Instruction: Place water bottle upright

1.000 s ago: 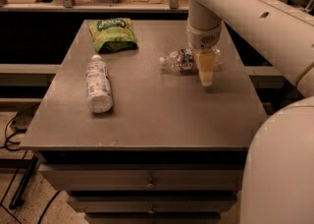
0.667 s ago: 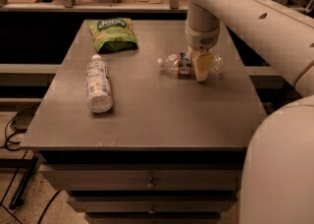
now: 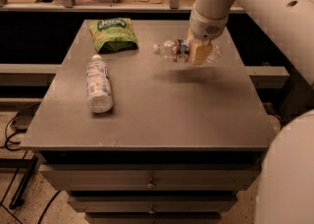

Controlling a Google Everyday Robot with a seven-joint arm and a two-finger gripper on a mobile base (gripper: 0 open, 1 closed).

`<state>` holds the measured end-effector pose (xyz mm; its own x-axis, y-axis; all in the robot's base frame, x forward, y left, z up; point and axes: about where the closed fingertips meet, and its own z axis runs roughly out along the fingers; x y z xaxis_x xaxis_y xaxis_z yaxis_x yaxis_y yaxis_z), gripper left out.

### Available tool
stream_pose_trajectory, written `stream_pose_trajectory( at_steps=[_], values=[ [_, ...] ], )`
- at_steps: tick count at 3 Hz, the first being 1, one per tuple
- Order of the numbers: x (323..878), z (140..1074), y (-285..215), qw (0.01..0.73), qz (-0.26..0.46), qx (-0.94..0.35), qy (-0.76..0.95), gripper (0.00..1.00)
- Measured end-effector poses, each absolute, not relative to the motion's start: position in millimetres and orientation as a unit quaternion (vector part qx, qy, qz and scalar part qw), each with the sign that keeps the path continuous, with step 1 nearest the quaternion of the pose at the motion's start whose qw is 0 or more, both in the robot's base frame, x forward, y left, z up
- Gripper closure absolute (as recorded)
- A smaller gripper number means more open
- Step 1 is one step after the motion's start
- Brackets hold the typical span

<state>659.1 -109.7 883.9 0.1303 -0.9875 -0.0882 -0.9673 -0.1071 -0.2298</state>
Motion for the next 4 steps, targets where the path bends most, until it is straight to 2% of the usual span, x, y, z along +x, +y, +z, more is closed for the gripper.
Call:
stream_pose_trajectory(
  at_steps=[2,4],
  values=[
    [631,978,-119,0.263,-0.005,-0.722,0.640,1.00],
    [634,972,-115,0.257,-0.006,-0.724,0.640,1.00]
  ],
)
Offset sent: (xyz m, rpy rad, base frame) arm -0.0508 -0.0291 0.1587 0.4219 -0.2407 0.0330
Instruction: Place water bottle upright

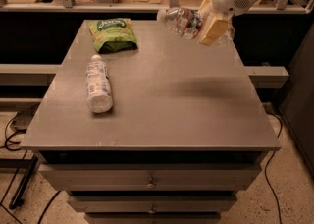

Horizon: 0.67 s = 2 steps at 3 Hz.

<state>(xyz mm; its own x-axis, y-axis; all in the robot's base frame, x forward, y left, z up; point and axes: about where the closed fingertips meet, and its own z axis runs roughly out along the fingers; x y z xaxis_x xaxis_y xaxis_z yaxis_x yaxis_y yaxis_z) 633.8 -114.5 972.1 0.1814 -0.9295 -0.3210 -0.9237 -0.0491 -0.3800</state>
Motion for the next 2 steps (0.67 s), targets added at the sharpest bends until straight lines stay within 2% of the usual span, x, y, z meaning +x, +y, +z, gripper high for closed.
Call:
stream_pose_trajectory(
  at_steps=[1,2],
  values=[
    [635,970,-118,0.286,0.025,-0.710,0.643,1.00],
    [637,964,-132,0.366,0.104,-0.655,0.653,1.00]
  ],
)
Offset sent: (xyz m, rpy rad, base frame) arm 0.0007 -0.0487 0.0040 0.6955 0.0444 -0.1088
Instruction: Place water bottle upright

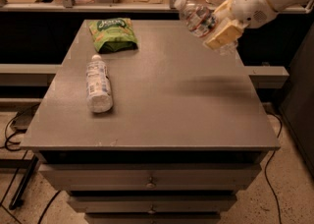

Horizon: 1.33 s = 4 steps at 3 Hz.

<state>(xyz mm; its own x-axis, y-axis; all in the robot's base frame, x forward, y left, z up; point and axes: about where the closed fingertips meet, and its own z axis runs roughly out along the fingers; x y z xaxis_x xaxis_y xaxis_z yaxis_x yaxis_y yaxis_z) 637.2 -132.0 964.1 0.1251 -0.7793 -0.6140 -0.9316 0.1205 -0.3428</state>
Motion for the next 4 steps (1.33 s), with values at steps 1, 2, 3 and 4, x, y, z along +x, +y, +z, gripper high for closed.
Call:
stream_pose_trajectory(
  at_steps=[1,2,3,4],
  values=[
    [637,964,-144,0.439,0.178,-0.593,0.650,1.00],
    [636,968,-155,0.505,0.228,-0.537,0.636,1.00],
    [634,969,-163,0.564,0.262,-0.486,0.614,1.00],
    [635,963,-163,0.588,0.277,-0.460,0.605,1.00]
  ],
)
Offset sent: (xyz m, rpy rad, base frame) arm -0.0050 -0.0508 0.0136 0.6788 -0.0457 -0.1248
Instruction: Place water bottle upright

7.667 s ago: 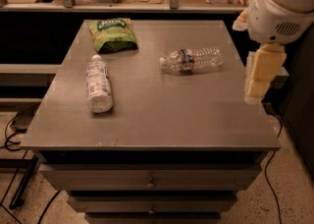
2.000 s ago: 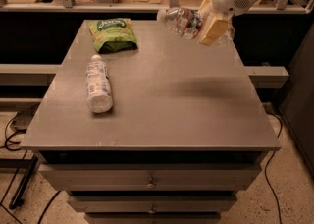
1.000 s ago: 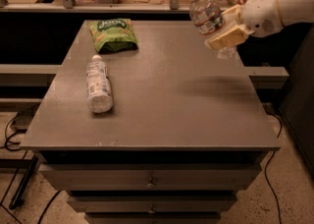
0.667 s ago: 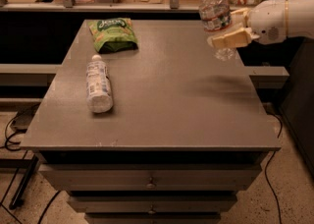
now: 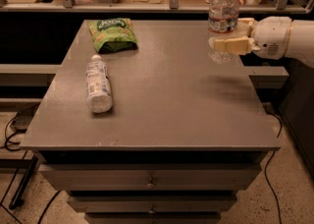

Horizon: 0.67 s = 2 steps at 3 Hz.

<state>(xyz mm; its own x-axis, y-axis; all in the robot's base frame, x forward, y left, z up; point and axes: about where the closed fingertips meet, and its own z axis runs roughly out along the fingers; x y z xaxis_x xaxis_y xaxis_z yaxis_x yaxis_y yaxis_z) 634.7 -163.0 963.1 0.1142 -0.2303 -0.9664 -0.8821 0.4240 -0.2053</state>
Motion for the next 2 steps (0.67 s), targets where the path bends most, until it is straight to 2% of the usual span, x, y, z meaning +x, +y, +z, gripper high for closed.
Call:
stream_pose_trajectory(
  at_steps=[2],
  values=[
    [640,930,-149,0.609,0.316,-0.410,0.601,0.97]
  ],
)
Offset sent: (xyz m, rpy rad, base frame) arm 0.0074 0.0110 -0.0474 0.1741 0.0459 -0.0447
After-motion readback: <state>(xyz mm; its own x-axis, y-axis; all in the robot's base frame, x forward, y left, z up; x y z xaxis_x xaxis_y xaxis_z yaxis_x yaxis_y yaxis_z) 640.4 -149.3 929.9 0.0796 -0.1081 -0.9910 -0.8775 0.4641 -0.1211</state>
